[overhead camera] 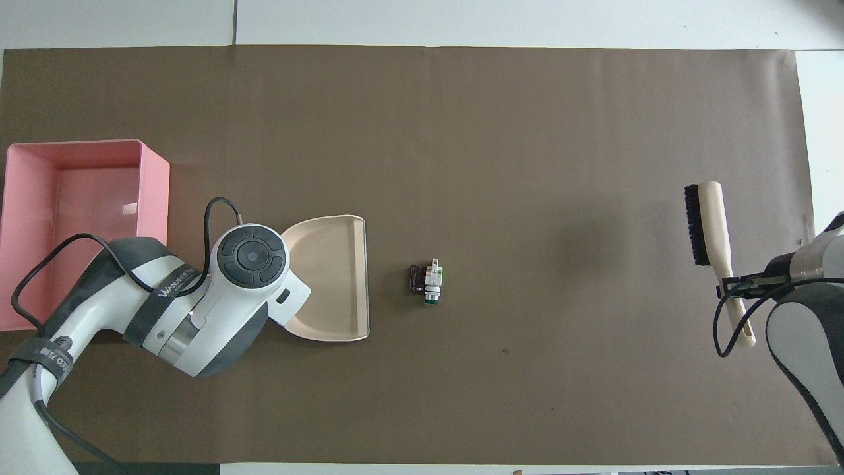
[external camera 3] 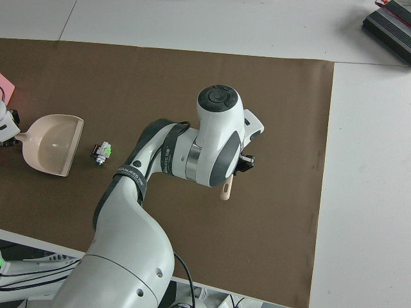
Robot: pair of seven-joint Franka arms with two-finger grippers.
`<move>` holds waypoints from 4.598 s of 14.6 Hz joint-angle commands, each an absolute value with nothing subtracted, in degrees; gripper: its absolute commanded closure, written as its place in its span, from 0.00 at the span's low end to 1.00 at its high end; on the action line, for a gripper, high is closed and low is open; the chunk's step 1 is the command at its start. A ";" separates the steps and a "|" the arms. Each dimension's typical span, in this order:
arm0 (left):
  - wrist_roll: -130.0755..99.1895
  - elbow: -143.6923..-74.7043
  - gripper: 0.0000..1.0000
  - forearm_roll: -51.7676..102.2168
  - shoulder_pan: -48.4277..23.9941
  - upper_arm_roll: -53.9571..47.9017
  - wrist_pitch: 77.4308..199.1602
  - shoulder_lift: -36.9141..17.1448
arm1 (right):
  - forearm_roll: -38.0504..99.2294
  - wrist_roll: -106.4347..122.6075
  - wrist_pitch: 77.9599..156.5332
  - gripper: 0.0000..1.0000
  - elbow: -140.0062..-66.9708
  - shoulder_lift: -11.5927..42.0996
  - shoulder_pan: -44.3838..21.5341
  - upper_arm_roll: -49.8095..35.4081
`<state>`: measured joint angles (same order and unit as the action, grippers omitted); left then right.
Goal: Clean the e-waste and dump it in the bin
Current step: 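Lift the brush with the right gripper toward the small component, then sweep the component into the dustpan with the brush in the right gripper, then lift the dustpan toward the pink bin while the right gripper returns the brush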
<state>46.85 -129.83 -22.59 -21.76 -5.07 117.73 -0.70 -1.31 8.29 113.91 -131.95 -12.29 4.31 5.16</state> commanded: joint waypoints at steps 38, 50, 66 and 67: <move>53.96 -116.63 1.00 -28.21 -31.11 -4.48 105.73 -10.46 | 10.45 -41.64 132.25 1.00 -129.91 3.40 -50.35 3.78; 54.31 -118.56 1.00 -28.13 -29.36 -4.57 110.29 -9.58 | 20.48 -42.98 129.75 1.00 -117.95 9.07 -53.09 3.87; 76.89 -116.46 1.00 -12.93 -13.11 -4.48 111.98 -0.88 | 0.19 -18.31 90.79 1.00 -118.56 -9.93 -21.03 4.31; 78.64 -115.67 1.00 -12.05 -11.88 -4.31 111.71 -0.79 | -0.96 -14.28 90.97 1.00 -118.83 -9.93 -18.40 4.31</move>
